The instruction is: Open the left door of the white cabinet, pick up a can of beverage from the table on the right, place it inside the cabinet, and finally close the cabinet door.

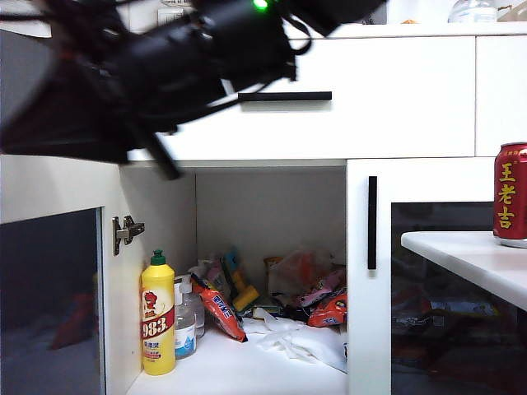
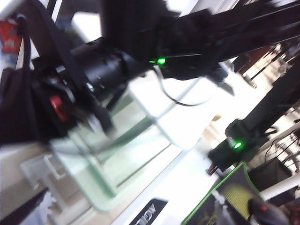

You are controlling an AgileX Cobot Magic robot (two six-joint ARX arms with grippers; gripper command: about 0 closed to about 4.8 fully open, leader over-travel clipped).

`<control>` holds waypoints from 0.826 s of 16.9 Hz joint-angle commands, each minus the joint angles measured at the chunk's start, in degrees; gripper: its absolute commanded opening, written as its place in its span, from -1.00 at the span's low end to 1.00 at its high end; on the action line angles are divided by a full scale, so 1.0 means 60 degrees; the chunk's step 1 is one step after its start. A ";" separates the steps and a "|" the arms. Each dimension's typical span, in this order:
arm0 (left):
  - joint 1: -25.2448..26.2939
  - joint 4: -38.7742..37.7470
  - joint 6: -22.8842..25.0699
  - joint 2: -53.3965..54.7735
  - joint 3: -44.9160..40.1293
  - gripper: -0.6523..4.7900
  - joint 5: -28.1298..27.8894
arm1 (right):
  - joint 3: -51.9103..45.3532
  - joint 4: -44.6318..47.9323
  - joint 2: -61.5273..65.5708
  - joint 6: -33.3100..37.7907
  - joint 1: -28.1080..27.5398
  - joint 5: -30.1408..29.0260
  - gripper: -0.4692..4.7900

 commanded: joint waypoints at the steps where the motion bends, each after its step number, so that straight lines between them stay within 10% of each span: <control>1: 0.0011 0.1002 0.0011 0.0004 0.0040 1.00 0.0051 | 0.0073 0.0135 -0.1166 -0.0175 -0.1184 0.0044 -0.83; 4: 0.0018 0.2000 0.0382 0.0011 0.0036 1.00 -0.0248 | 0.0113 0.0011 -0.3468 -0.1184 -0.2481 0.0652 -0.83; 6: 0.0018 0.3308 0.0510 0.0393 -0.0146 1.00 -0.0641 | 0.0153 -0.1129 -0.6113 -0.2342 -0.3439 0.2718 -0.83; 10: 0.0018 0.5202 0.0514 0.2554 -0.0153 1.00 -0.0692 | 0.0011 -0.5665 -1.0626 -0.5249 -0.3778 0.9843 -0.76; 12: 0.0018 0.6568 0.0532 0.3351 -0.0153 1.00 -0.1461 | -0.0896 -0.6102 -1.1766 -0.4648 -0.3778 0.9872 0.19; 14: 0.0022 0.7457 0.0707 0.4269 -0.0153 1.00 -0.1974 | -0.3085 -0.5694 -1.2856 -0.3147 -0.3770 0.9879 0.70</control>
